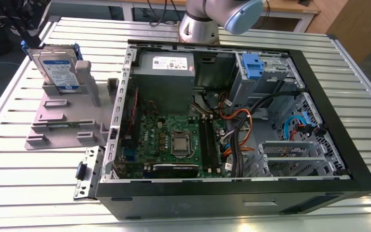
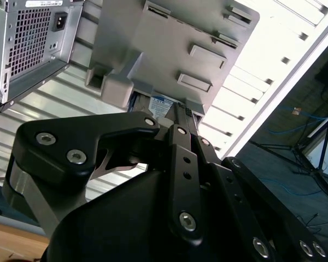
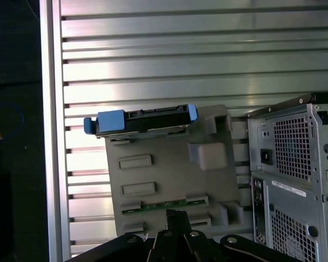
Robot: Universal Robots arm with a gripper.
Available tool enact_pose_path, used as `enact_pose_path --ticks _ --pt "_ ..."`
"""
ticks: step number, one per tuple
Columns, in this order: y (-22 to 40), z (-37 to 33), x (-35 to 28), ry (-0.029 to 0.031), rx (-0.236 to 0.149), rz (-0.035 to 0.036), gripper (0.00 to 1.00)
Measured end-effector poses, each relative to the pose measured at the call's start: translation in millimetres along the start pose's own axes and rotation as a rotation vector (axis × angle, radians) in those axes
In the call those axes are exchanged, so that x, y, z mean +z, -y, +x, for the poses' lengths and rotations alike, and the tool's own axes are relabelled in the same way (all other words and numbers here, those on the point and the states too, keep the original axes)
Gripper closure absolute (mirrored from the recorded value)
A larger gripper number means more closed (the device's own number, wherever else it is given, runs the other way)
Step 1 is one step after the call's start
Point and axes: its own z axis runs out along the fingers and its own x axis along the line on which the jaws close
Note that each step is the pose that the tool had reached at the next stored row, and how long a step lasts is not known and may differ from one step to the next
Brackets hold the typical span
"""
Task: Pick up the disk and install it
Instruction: 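Reach for the disk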
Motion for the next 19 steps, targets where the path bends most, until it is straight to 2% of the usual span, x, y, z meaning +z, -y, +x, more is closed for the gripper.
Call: enact_pose_path --ticks 8,19 --pt "0.4 5.5 0.3 0.0001 0.000 -0.0001 0.90" --pt "1.1 16.3 1.5 0.0000 0.000 0.0000 0.90"
